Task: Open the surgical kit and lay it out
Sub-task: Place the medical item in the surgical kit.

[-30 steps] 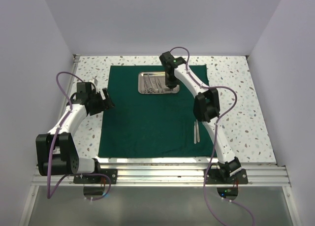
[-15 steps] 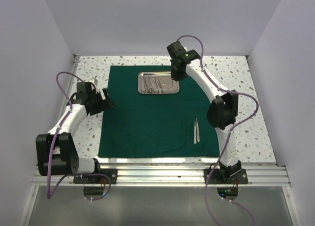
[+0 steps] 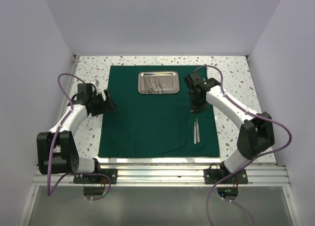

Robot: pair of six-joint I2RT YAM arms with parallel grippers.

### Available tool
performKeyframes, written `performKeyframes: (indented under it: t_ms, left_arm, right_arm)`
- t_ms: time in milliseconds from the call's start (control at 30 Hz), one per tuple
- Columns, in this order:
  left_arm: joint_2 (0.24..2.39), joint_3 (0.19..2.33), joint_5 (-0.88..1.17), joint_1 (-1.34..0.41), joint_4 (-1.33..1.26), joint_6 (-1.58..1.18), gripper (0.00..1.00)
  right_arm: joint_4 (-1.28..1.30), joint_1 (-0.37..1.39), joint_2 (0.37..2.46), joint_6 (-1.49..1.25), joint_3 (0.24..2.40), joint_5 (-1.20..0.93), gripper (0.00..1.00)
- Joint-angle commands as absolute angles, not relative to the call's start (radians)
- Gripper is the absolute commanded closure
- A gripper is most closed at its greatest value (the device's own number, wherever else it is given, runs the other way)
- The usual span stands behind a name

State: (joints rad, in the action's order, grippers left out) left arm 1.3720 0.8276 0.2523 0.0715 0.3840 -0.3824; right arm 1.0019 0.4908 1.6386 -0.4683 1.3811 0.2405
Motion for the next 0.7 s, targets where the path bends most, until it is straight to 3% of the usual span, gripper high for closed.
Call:
performKeyframes:
  t_ms: [0,333,367,400,500,533,667]
  left_arm:
    - [1.394,0.841,0.278,0.072,0.336,-0.391,0.15]
    - [1.463,0.919,0.275,0.069,0.371,-0.396,0.17]
    - [1.469,0.934,0.275,0.068,0.373,-0.396,0.17]
    - [1.476,0.942,0.273,0.066,0.377,-0.399,0.17]
    - [1.485,0.969,0.268,0.067,0.377,-0.408,0.17]
    - [1.489,0.977,0.268,0.067,0.376,-0.411,0.17]
    - [1.512,1.026,0.265,0.061,0.377,-0.431,0.17]
  right_arm:
    - [0.982,0.5,1.566,-0.509,1.24,0.17,1.0]
    - [0.893,0.515,1.537,-0.514,0.968,0.089,0.99]
    - [0.897,0.515,1.542,-0.511,0.979,0.1,0.88]
    - [0.906,0.515,1.542,-0.503,0.988,0.109,0.63]
    - [0.934,0.515,1.542,-0.496,1.06,0.138,0.41]
    - [0.94,0.515,1.551,-0.489,1.09,0.143,0.22]
    - [0.976,0.514,1.645,-0.459,1.372,0.16,0.2]
